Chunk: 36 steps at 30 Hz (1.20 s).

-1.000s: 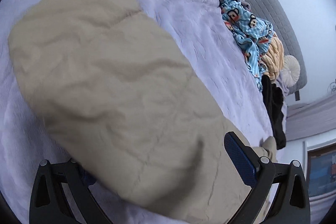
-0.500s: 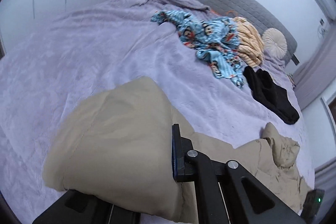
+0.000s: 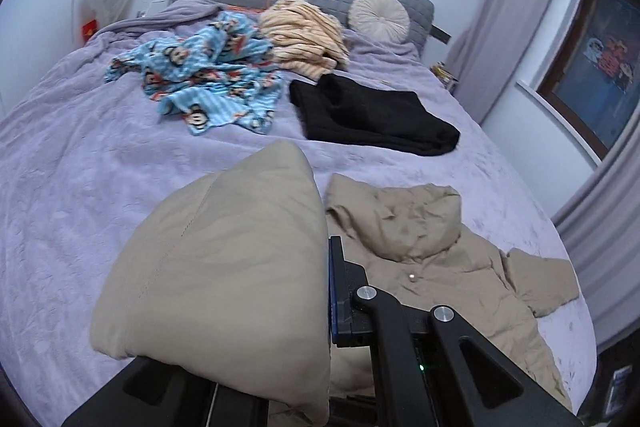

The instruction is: Fold large clothes

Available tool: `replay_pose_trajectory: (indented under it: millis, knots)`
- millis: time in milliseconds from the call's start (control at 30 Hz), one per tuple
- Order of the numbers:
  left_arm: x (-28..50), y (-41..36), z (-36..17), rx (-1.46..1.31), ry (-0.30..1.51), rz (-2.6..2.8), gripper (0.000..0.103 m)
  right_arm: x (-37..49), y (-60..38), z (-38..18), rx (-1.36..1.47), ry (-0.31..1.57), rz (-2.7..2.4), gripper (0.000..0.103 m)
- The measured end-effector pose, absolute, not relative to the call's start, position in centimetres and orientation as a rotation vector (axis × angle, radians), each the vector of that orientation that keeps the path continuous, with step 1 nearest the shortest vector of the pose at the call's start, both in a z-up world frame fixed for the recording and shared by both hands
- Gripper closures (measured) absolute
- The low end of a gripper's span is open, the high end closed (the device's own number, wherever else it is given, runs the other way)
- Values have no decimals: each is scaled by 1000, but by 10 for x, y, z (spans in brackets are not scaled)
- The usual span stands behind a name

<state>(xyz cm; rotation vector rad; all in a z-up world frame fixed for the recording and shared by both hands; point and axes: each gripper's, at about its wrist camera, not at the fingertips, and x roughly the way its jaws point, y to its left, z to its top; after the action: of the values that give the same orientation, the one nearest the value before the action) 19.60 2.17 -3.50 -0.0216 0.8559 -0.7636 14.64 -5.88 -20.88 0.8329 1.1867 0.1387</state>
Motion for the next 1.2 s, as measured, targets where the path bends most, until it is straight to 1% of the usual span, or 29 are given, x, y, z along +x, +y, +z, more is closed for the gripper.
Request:
replay_pose_trajectory:
  millis: [133, 267, 400, 433, 500, 533, 567, 600, 733, 767, 800, 867, 900, 933, 1000, 1067, 1133, 1200]
  knots:
    - [159, -66, -52, 72, 886, -860, 96, 95, -116, -185, 788, 1164, 52, 90]
    - [118, -142, -104, 275, 920, -842, 96, 35, -194, -165, 718, 1135, -157, 90]
    - [97, -170, -163, 429, 1000, -777, 96, -3, -248, -167, 695, 1134, -301, 90]
    - [96, -172, -173, 442, 1025, -767, 92, -9, -256, -169, 699, 1140, -314, 90]
    - [94, -166, -177, 429, 1027, -779, 74, -13, -271, -169, 715, 1141, -322, 90]
    - [93, -164, -174, 421, 1026, -788, 44, -12, -273, -173, 720, 1140, -318, 90]
    - [91, -162, -170, 415, 1028, -794, 9, -11, -274, -174, 723, 1137, -313, 90]
    - [88, -158, -163, 407, 1009, -788, 3, -9, -277, -174, 726, 1133, -307, 89]
    - [78, -134, -121, 383, 921, -799, 3, -9, -283, -169, 716, 1117, -311, 89]
    - [77, -121, -109, 358, 897, -799, 3, -21, -284, -162, 718, 1092, -322, 89]
    - [78, -104, -96, 319, 873, -789, 3, -33, -281, -153, 698, 1086, -322, 85]
    - [93, -71, -80, 256, 843, -711, 3, -32, -275, -137, 628, 1063, -310, 52]
    - [108, -55, -77, 232, 843, -661, 3, -26, -267, -126, 575, 1046, -305, 20]
    - [122, -35, -76, 202, 851, -589, 3, -18, -257, -114, 517, 1012, -288, 13]
    - [154, 5, -83, 143, 880, -428, 3, 3, -231, -92, 383, 965, -230, 13]
    - [184, 37, -105, 97, 961, -332, 3, 32, -198, -78, 234, 935, -186, 13]
    - [204, 60, -131, 76, 1042, -259, 3, 59, -162, -73, 101, 915, -137, 13]
    - [210, 70, -154, 101, 1081, -226, 3, 86, -124, -79, -22, 934, -94, 13]
